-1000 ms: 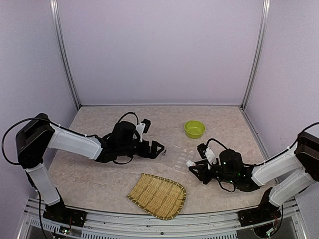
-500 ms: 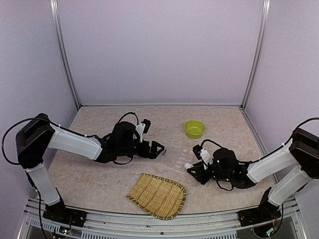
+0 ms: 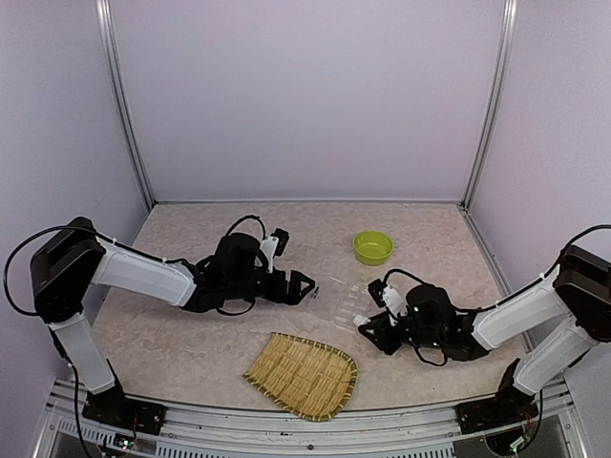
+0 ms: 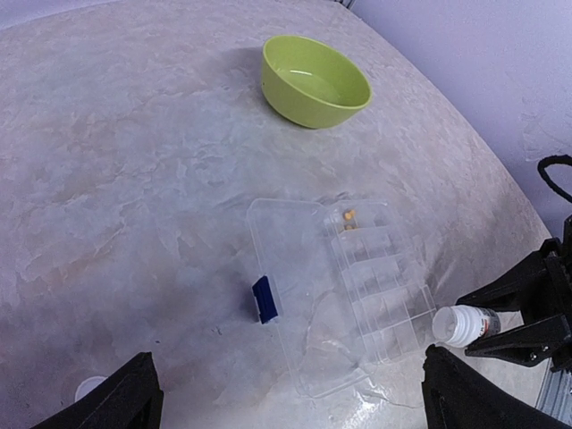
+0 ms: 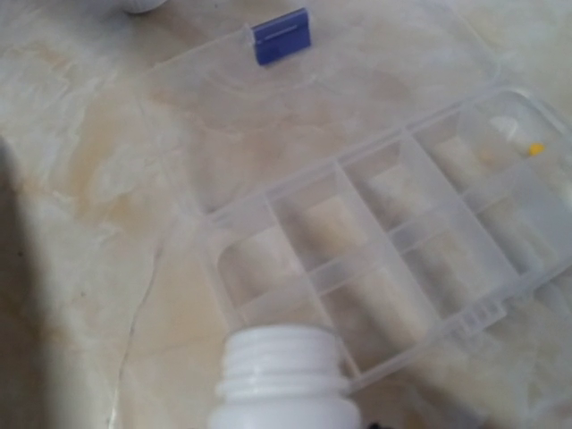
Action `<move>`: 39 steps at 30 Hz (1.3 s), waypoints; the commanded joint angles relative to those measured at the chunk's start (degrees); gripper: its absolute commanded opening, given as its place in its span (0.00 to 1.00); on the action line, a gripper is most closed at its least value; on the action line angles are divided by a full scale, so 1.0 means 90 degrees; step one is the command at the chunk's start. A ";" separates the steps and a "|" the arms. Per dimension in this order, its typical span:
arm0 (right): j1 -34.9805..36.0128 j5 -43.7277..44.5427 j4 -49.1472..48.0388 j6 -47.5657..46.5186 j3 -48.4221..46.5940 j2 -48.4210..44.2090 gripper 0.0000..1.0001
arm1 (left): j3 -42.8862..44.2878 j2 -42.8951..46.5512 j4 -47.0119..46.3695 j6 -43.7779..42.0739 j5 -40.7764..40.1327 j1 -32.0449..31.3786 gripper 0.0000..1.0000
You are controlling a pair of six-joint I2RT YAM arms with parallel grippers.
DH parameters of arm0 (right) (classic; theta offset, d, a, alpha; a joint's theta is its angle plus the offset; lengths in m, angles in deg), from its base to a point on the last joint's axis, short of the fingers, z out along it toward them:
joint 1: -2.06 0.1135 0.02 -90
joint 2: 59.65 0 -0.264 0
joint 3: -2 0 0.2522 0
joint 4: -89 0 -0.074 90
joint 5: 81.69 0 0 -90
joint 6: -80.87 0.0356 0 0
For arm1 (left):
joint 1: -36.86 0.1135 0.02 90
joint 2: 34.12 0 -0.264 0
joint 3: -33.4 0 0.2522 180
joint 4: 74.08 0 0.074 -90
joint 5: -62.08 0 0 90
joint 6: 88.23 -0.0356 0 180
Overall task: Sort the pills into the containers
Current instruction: Pour the pill into the compartment of the pill container.
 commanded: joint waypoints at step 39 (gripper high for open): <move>-0.0063 -0.0024 0.1894 -0.0261 -0.0701 -0.0397 0.09 | -0.0030 -0.0148 -0.0159 -0.0059 0.0153 -0.0059 0.99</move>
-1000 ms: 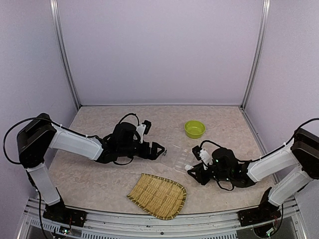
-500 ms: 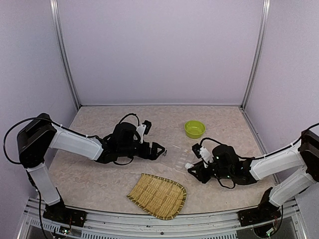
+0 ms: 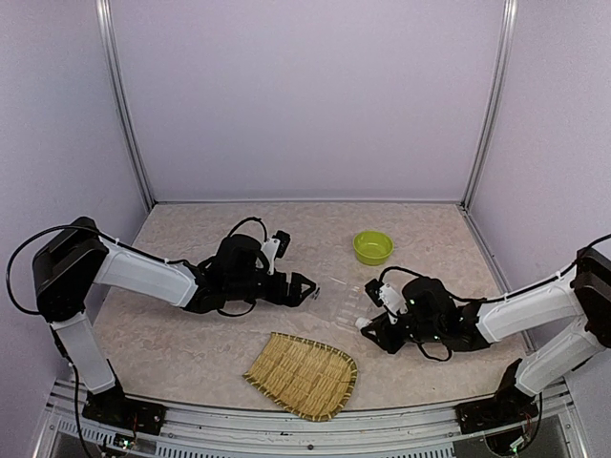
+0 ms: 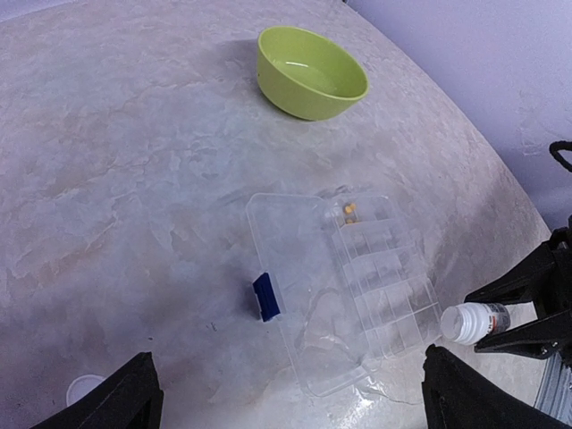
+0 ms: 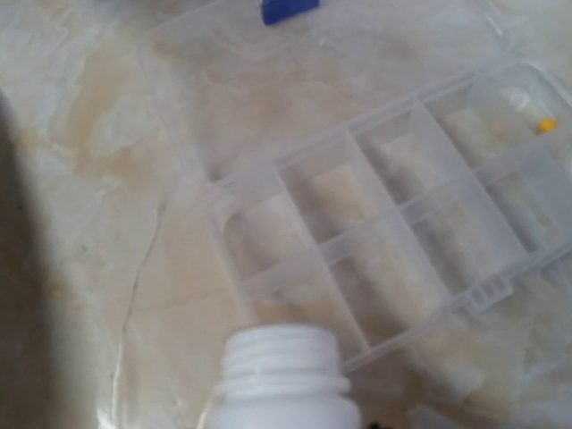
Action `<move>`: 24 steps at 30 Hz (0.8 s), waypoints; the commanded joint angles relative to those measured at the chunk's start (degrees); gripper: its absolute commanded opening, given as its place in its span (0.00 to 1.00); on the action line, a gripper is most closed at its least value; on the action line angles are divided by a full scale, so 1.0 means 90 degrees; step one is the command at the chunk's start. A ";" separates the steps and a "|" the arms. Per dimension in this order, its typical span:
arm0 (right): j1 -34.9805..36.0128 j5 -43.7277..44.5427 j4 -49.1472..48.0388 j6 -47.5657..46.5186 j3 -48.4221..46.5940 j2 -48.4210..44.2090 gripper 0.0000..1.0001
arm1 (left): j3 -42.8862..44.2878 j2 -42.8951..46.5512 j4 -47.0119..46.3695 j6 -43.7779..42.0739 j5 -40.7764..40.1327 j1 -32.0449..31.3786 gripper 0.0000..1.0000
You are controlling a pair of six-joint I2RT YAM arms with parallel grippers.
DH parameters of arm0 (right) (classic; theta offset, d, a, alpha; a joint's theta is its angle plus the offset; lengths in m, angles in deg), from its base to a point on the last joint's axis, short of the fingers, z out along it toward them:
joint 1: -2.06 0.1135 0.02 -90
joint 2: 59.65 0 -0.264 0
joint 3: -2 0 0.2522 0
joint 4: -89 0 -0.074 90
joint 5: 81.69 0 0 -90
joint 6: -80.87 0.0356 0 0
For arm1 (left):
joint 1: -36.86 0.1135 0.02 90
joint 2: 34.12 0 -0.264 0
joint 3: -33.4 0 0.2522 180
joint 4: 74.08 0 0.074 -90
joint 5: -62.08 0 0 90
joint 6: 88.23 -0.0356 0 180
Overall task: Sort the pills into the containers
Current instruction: Pour the pill into the compartment of the pill container.
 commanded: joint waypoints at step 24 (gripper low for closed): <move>-0.0060 0.0064 0.1759 -0.0240 -0.1092 0.0415 0.08 | -0.0017 -0.0069 -0.0110 -0.0059 0.0063 -0.0056 0.99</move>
